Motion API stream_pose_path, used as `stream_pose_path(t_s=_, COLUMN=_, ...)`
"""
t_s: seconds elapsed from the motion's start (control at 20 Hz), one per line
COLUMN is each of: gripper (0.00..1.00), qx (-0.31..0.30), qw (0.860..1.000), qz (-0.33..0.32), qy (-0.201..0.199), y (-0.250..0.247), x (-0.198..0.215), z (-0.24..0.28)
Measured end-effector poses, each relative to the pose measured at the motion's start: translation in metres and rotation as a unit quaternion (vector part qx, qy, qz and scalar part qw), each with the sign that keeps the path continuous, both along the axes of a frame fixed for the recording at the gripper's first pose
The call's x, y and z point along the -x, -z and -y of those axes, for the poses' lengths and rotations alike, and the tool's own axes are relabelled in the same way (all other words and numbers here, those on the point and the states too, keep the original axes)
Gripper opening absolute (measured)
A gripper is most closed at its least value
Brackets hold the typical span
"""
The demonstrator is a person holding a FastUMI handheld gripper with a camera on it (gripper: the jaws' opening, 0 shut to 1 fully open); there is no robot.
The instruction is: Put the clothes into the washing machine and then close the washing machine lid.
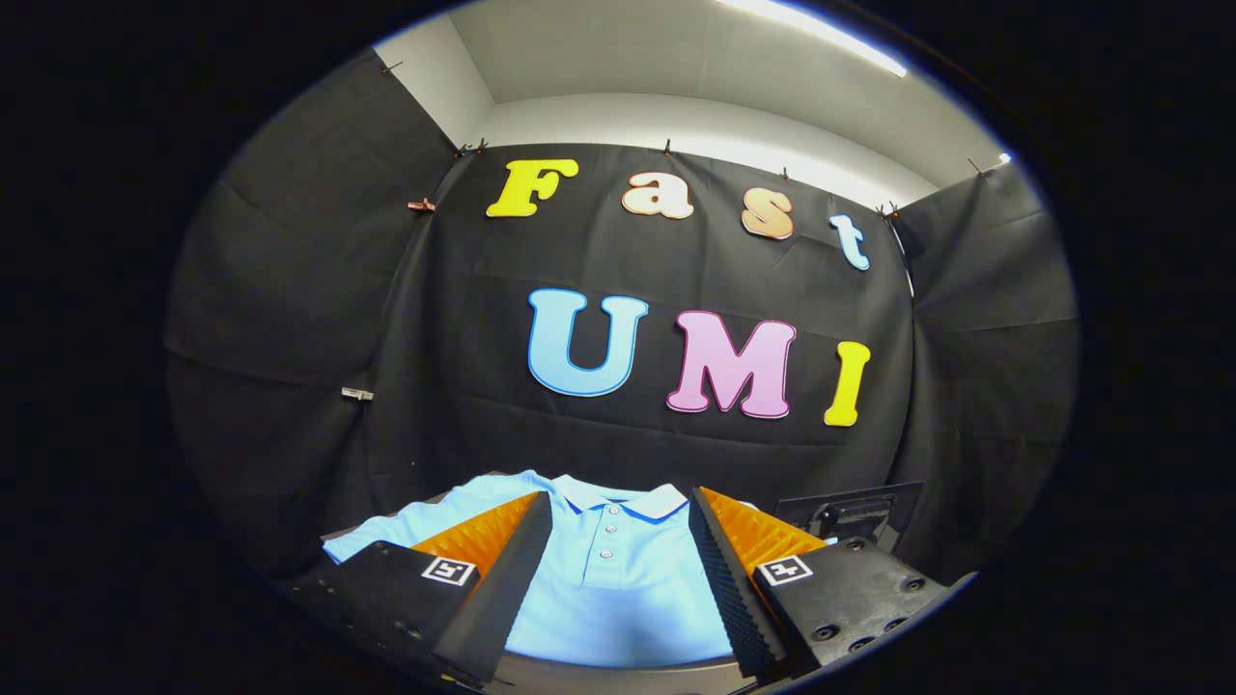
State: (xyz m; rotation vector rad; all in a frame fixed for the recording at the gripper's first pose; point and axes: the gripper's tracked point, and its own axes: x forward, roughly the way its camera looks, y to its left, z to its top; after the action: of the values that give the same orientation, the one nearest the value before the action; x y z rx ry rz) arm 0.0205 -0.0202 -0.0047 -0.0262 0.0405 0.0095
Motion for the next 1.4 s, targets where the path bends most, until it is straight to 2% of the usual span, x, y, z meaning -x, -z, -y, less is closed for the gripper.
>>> stream_pose_path(t_s=0.2, gripper=0.90, qx=0.001, qw=0.999, qz=-0.050, qy=-0.021, y=0.017, x=-0.019, z=-0.007)
stream_pose_path(t_s=0.4, gripper=0.90, qx=-0.005, qw=0.996, qz=-0.090, qy=-0.005, y=0.023, x=-0.041, z=0.004)
stream_pose_path(t_s=0.5, gripper=0.90, qx=-0.002, qw=0.991, qz=-0.136, qy=-0.013, y=0.039, x=-0.056, z=-0.002)
stream_pose_path(t_s=0.7, gripper=0.90, qx=0.018, qw=0.964, qz=-0.265, qy=-0.026, y=0.091, x=-0.071, z=-0.002)
stream_pose_path(t_s=0.8, gripper=0.85, qx=0.008, qw=0.938, qz=-0.344, qy=-0.032, y=0.124, x=-0.069, z=0.001)
stream_pose_path(t_s=0.85, gripper=0.86, qx=-0.015, qw=0.939, qz=-0.342, qy=-0.031, y=0.120, x=-0.077, z=-0.002)
stream_pose_path(t_s=0.95, gripper=0.85, qx=-0.046, qw=0.925, qz=-0.375, qy=-0.036, y=0.121, x=-0.073, z=-0.001)
stream_pose_path(t_s=1.1, gripper=0.86, qx=-0.043, qw=0.925, qz=-0.372, qy=-0.057, y=0.119, x=-0.072, z=-0.004)
stream_pose_path(t_s=1.2, gripper=0.69, qx=-0.038, qw=0.928, qz=-0.363, qy=-0.074, y=0.122, x=-0.074, z=-0.006)
stream_pose_path(t_s=1.35, gripper=0.24, qx=-0.048, qw=0.929, qz=-0.361, qy=-0.069, y=0.122, x=-0.076, z=0.004)
stream_pose_path(t_s=1.4, gripper=0.20, qx=-0.051, qw=0.926, qz=-0.368, qy=-0.069, y=0.121, x=-0.078, z=0.005)
